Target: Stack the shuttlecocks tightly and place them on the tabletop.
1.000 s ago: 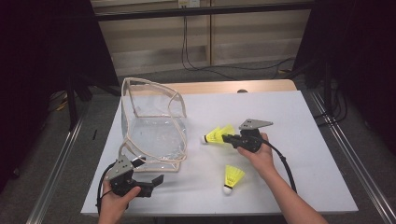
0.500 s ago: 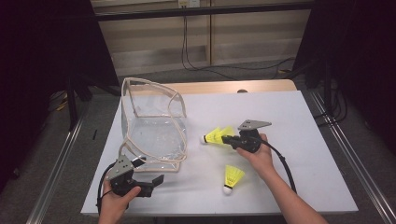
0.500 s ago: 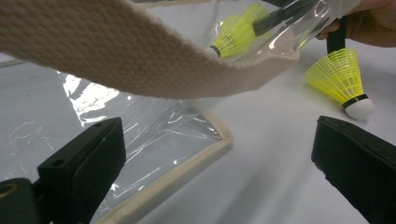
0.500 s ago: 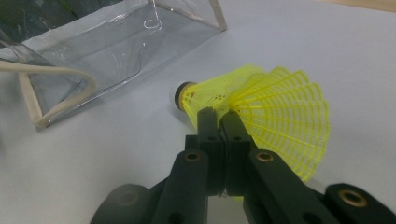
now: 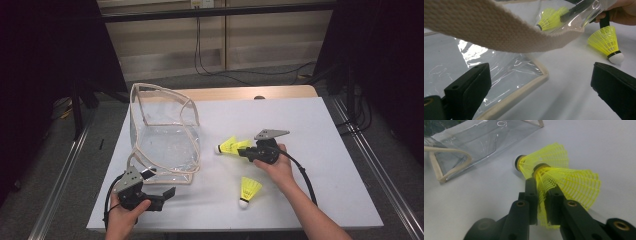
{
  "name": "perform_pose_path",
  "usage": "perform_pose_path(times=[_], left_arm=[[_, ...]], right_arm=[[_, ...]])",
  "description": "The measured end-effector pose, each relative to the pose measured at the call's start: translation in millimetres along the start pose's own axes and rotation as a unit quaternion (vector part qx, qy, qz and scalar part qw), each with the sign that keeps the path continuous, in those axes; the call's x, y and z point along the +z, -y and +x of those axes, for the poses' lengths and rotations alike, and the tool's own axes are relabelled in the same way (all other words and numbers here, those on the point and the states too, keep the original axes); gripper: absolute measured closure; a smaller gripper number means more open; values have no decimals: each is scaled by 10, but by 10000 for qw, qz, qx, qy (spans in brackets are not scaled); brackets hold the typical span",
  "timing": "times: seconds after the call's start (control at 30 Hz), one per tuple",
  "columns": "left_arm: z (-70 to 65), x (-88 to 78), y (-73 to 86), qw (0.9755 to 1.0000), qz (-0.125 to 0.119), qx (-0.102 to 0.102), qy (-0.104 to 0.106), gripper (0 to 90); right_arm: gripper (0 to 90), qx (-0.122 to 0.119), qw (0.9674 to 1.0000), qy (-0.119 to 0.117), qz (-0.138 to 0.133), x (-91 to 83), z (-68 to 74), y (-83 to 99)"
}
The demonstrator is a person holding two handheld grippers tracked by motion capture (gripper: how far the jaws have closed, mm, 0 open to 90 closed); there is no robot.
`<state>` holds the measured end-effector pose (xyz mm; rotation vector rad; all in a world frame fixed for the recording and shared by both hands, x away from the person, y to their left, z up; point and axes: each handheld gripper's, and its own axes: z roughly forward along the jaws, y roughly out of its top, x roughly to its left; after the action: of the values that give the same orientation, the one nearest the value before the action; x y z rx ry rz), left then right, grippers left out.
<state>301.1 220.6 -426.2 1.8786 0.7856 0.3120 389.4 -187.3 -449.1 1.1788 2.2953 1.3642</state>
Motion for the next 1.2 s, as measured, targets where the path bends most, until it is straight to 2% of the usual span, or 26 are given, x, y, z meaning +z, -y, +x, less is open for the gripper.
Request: perform_pose_path(times=[0.27, 0.37, 0.47, 0.67, 1.2], left_arm=[[-2, -3, -1, 10000, -11, -1, -8, 31], [-2, -4, -1, 10000, -10, 0, 2, 32], [-3, -2, 0, 10000, -6, -5, 6, 32], [-7, -1, -1, 10000, 1, -6, 9, 31], [-8, -1, -4, 10000, 7, 11, 1, 31]], right_arm=[[723, 92, 9999, 48, -103, -69, -25, -12], [723, 96, 9999, 46, -105, -99, -28, -14], [758, 106, 9999, 27, -121, -121, -36, -5], [888, 80, 9998, -121, -126, -146, -49, 20], [900, -24, 9992, -298, -247, -119, -19, -1]])
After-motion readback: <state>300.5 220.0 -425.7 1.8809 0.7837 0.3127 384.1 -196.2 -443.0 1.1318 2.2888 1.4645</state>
